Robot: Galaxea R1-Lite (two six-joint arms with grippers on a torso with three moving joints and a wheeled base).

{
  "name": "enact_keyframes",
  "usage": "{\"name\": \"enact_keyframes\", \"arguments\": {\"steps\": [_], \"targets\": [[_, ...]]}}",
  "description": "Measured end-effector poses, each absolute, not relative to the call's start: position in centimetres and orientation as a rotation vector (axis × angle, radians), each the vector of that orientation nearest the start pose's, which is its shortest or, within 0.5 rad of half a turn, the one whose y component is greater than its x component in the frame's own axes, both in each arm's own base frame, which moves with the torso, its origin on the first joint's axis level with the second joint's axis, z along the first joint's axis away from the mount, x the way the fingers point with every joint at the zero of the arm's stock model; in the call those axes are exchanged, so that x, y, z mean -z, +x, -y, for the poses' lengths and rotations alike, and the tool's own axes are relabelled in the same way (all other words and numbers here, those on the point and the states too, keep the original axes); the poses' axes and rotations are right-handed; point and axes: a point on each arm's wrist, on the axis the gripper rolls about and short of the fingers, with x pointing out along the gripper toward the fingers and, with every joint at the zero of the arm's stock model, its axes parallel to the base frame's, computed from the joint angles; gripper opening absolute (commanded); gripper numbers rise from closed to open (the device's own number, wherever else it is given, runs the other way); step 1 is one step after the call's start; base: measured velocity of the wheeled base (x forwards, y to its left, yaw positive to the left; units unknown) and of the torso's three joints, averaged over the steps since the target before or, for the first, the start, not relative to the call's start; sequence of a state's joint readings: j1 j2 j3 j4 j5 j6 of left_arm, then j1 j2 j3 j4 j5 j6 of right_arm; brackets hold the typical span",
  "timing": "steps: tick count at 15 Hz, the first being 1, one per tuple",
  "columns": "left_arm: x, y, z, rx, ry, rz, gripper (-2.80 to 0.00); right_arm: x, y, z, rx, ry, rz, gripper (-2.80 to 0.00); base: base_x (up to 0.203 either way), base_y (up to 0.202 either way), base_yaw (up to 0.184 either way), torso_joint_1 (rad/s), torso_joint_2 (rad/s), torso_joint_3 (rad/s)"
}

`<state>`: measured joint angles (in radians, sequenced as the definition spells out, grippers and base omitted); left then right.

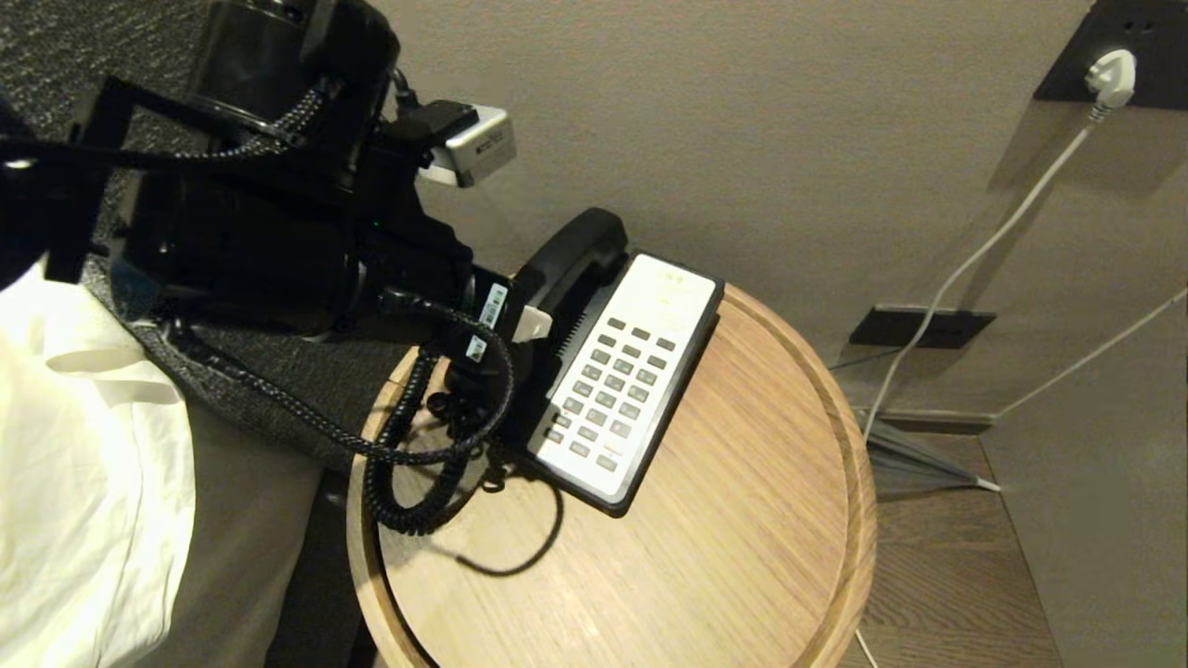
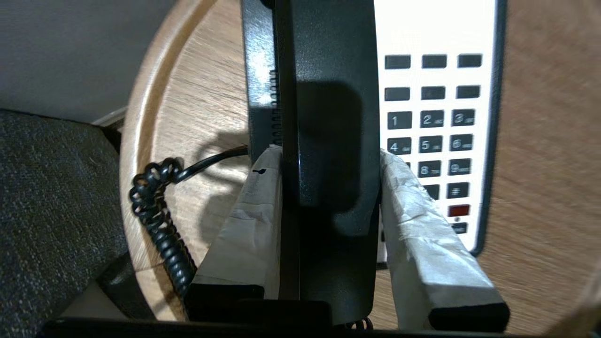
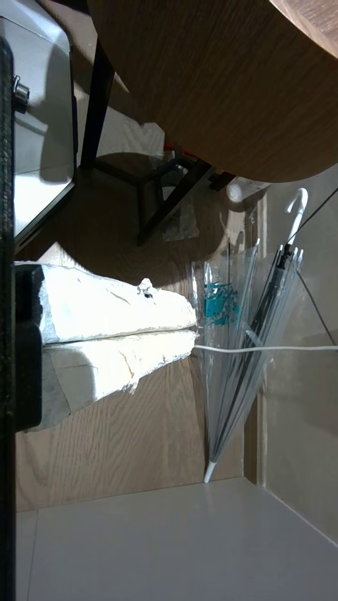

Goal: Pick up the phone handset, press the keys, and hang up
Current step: Pick up the desk phone handset, then dial the number

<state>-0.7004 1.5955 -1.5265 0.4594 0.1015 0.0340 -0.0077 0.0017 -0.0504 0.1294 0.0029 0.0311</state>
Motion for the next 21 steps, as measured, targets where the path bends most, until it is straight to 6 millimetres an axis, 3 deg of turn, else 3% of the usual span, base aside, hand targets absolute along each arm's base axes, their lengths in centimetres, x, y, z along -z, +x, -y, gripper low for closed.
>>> {"name": "enact_keyframes", "arguments": {"steps": [8,14,17,21], "targets": [[-34.3,17.5,14.3,0.565,0.032,-0.41,-2.8,-7.6,-2.7,0.0,0.007,0.031,-0.081,-2.8,0.0,0.0,0.0,0.0,0.0,0.0],[-35.9,12.5,9.3,0.495,-0.501,-0.375,-2.8,-7.6,-2.7,0.0,0.006,0.031,-0.081,-2.8,0.0,0.0,0.0,0.0,0.0,0.0],[-35.2,9.0,6.5,0.535,-0.744,-0.284,-2.8,-7.6,-2.7,0.0,0.006,0.032,-0.082,-2.8,0.0,0.0,0.0,0.0,0.0,0.0],[-32.5,4.1,2.9,0.599,-0.867,-0.156,-2.8,-7.6,-2.7,0.0,0.006,0.031,-0.081,-2.8,0.0,0.0,0.0,0.0,0.0,0.0]]}}
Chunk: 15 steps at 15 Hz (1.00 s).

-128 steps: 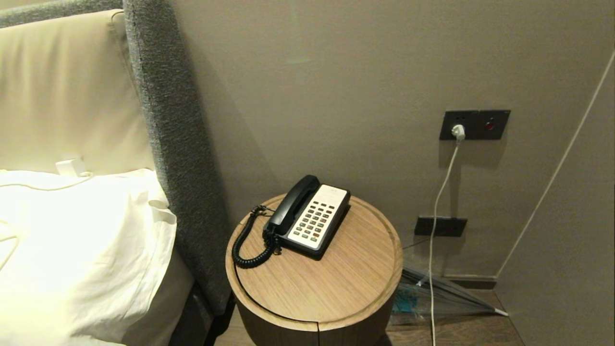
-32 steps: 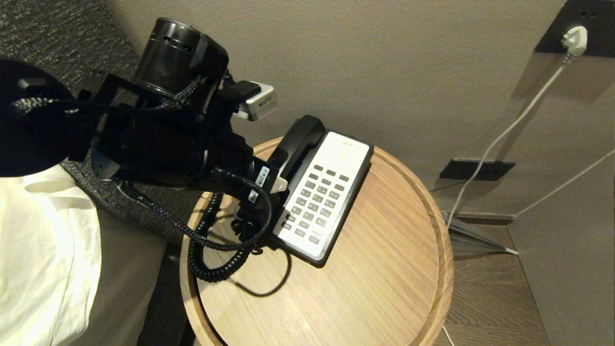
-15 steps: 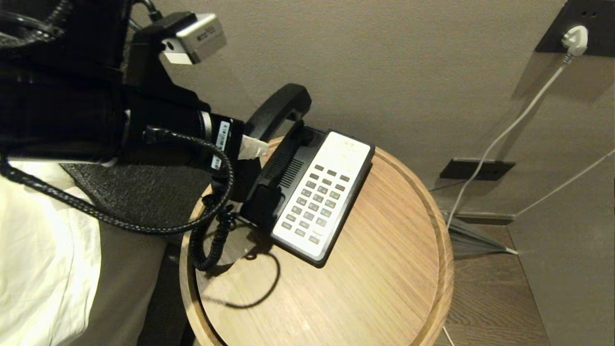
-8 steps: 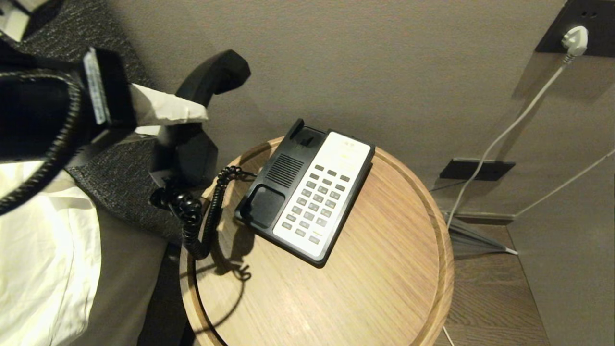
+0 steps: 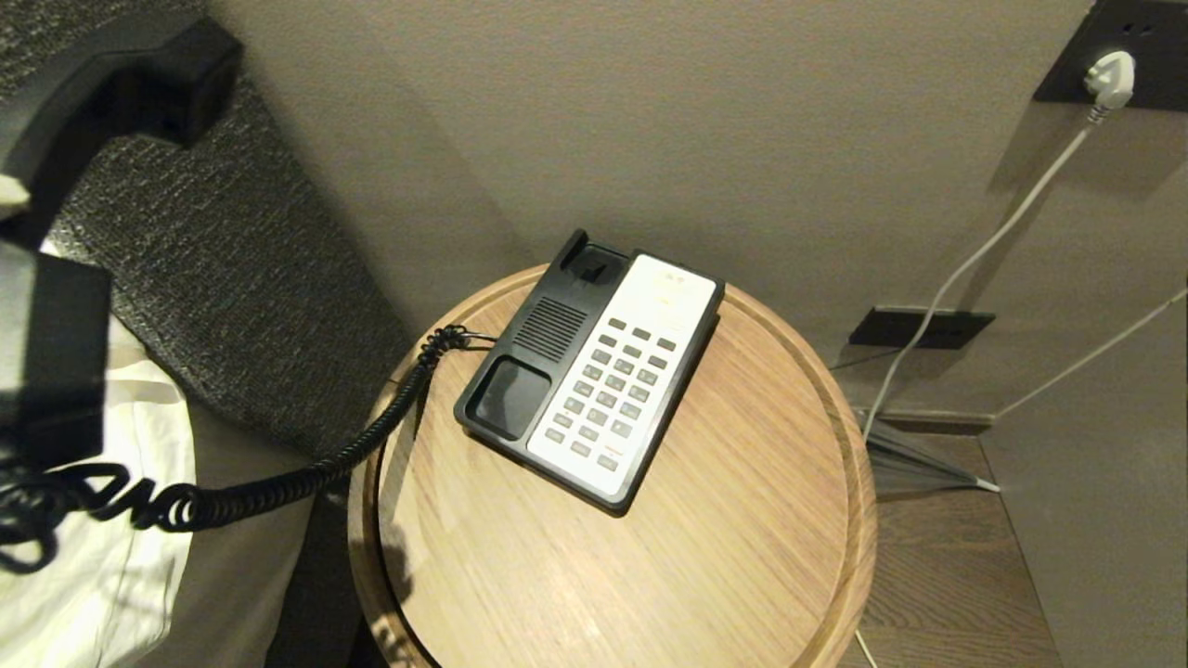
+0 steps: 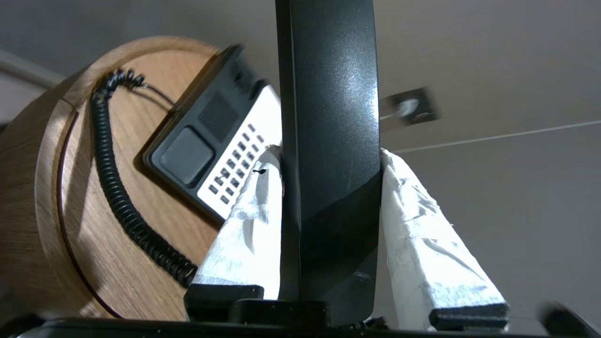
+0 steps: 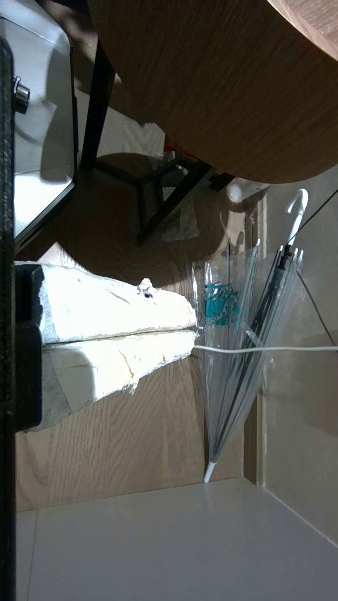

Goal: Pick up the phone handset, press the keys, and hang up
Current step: Dial the number

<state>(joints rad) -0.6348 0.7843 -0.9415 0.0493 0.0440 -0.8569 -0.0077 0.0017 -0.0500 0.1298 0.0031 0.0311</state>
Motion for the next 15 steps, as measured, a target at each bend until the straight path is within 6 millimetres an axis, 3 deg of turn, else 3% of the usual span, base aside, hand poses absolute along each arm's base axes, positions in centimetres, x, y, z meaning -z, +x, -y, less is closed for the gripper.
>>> {"name": "enact_keyframes", "arguments": {"steps": [4,10,15], "targets": [[-31.5,1.6,1.0,0.634,-0.899,-0.048,-2.8,-7.6,-2.7,0.0,0.006,0.032,-0.081,-2.8,0.0,0.0,0.0,0.0,0.0,0.0],[-29.5,0.7,0.6,0.669,-0.886,-0.063,-2.8,-7.6,-2.7,0.0,0.007,0.033,-0.086,-2.8,0.0,0.0,0.0,0.0,0.0,0.0],[-29.5,0.3,0.4,0.686,-0.889,-0.048,-2.8,-8.2,-3.0,0.0,-0.001,0.012,-0.074,-2.8,0.0,0.0,0.0,0.0,0.0,0.0]]}}
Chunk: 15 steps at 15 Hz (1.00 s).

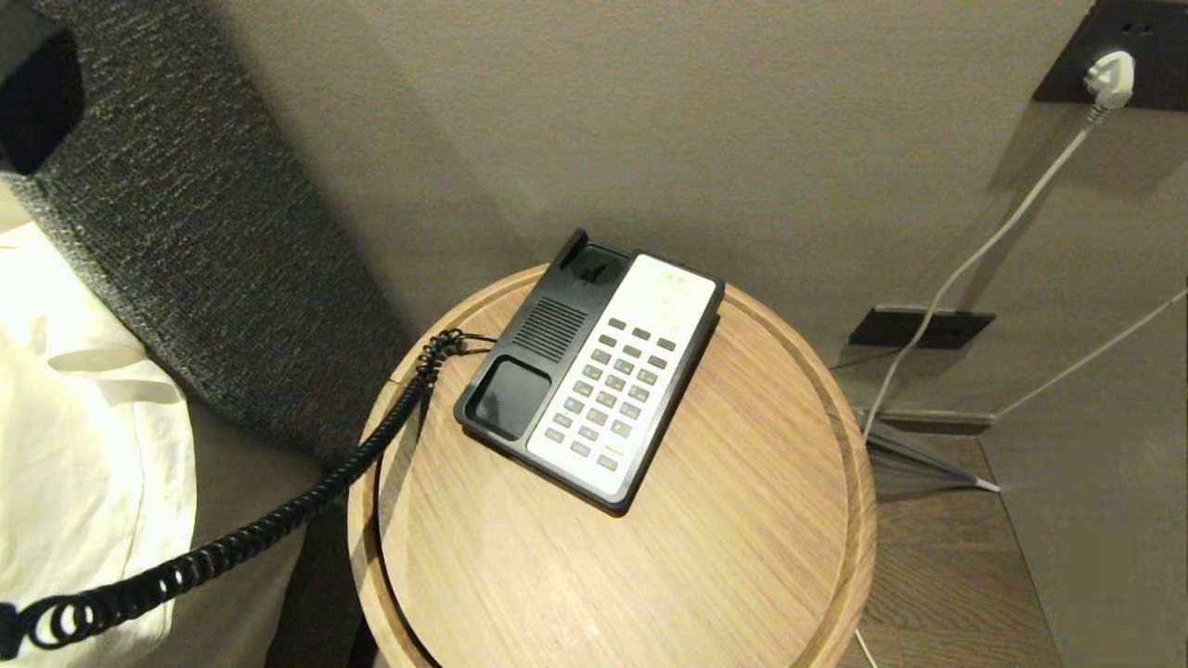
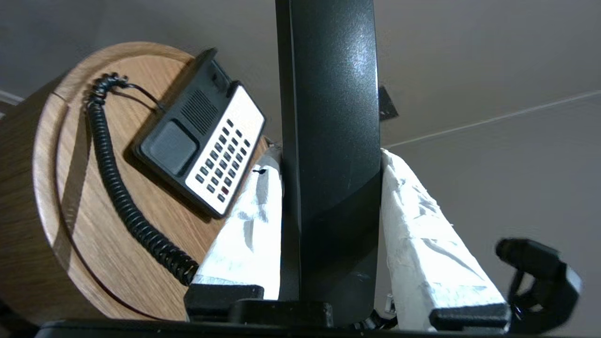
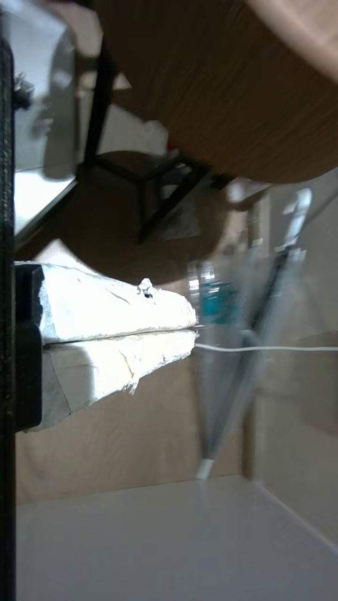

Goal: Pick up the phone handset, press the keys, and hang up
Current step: Dial the number

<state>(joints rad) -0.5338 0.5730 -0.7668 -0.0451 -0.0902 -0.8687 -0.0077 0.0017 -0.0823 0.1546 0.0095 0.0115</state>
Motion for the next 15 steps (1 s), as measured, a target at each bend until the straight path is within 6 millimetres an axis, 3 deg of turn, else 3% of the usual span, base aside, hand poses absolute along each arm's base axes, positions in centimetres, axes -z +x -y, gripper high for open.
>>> {"name": "enact_keyframes", "arguments": {"steps": [2,6,8,9,11,13,15], "targets": [[-29.5,0.2,0.4,0.691,-0.89,-0.048,-2.8,-11.3,-4.4,-0.1,-0.012,0.014,0.003,-2.8,0.0,0.0,0.0,0.0,0.0,0.0],[-29.6,0.0,0.2,0.694,-0.895,-0.039,-2.8,-18.7,-10.7,-0.3,-0.081,0.02,0.16,-2.8,0.0,0.0,0.0,0.0,0.0,0.0],[-29.5,-0.1,0.2,0.695,-0.894,-0.038,-2.8,-22.0,-12.0,-0.3,-0.102,0.057,0.199,-2.8,0.0,0.0,0.0,0.0,0.0,0.0],[-29.5,-0.1,0.2,0.696,-0.894,-0.038,-2.8,-24.0,-11.6,-0.3,-0.116,0.079,0.193,-2.8,0.0,0.0,0.0,0.0,0.0,0.0],[-29.6,-0.2,0.1,0.699,-0.895,-0.032,-2.8,-28.3,-8.3,-0.4,-0.135,0.117,0.109,-2.8,0.0,0.0,0.0,0.0,0.0,0.0],[-29.6,-0.2,0.1,0.7,-0.895,-0.03,-2.8,-31.5,-2.2,-0.3,-0.121,0.145,-0.029,-2.8,0.0,0.0,0.0,0.0,0.0,0.0],[-29.6,-0.3,0.1,0.704,-0.894,-0.028,-2.8,-33.3,5.5,-0.3,-0.093,0.162,-0.149,-2.8,0.0,0.0,0.0,0.0,0.0,0.0]]}}
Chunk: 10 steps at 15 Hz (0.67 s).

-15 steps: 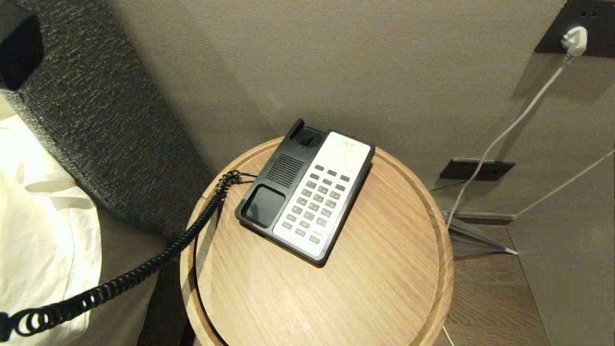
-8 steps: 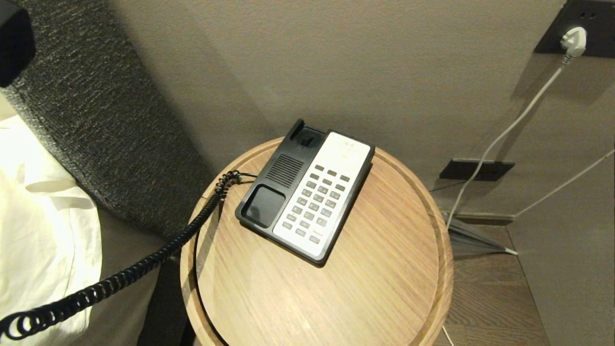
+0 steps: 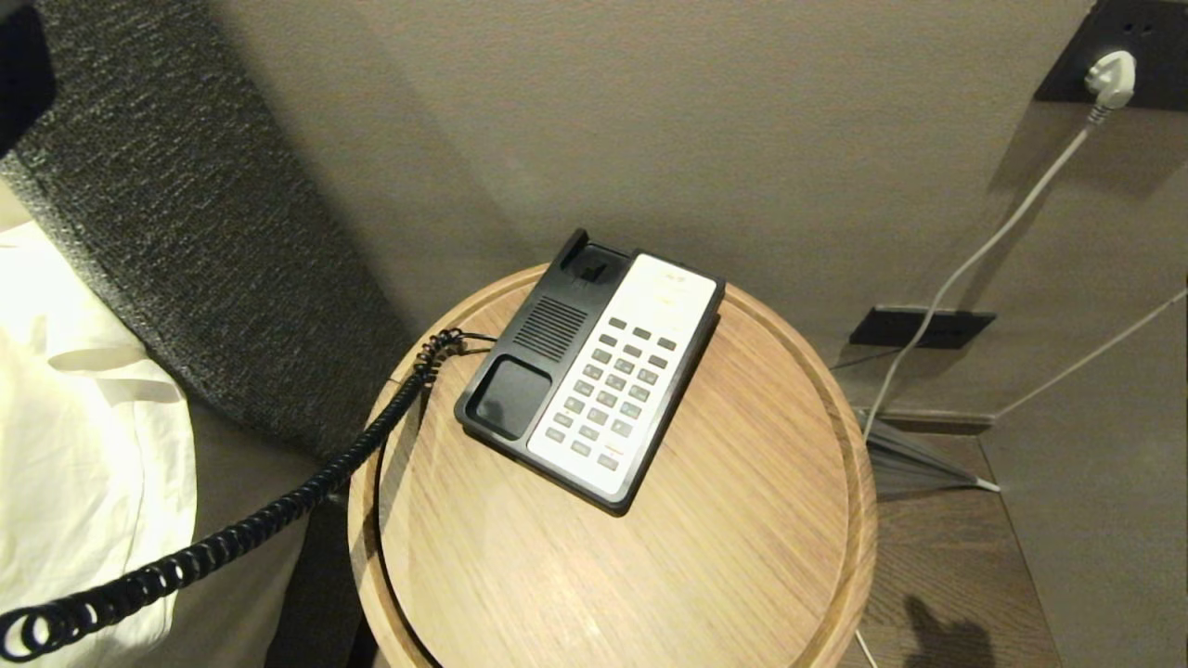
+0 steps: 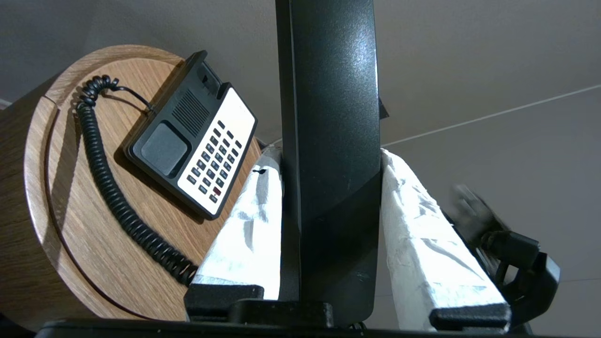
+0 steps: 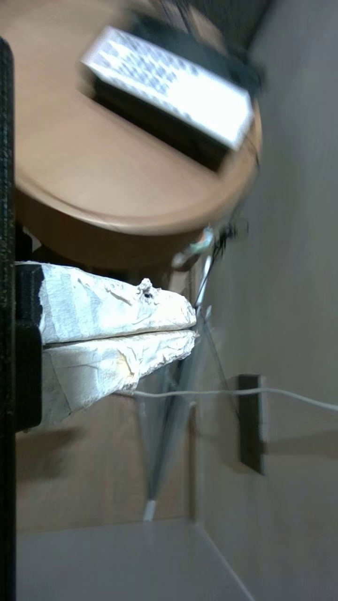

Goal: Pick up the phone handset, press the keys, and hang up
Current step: Dial the number

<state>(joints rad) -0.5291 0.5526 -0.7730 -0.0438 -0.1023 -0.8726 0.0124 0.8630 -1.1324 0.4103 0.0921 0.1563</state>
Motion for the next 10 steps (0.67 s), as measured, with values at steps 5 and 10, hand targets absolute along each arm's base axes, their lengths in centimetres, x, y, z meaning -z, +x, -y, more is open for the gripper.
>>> {"name": "enact_keyframes", "arguments": {"steps": [5,10], "targets": [[-29.4,-0.4,0.0,0.704,-0.895,-0.03,-2.8,-33.1,17.7,-6.5,-0.2,0.149,-0.243,-2.8,0.0,0.0,0.0,0.0,0.0,0.0],[-29.4,-0.6,-0.1,0.706,-0.897,-0.025,-2.8,-31.6,19.5,-16.2,-0.295,0.129,-0.295,-2.8,0.0,0.0,0.0,0.0,0.0,0.0]]}}
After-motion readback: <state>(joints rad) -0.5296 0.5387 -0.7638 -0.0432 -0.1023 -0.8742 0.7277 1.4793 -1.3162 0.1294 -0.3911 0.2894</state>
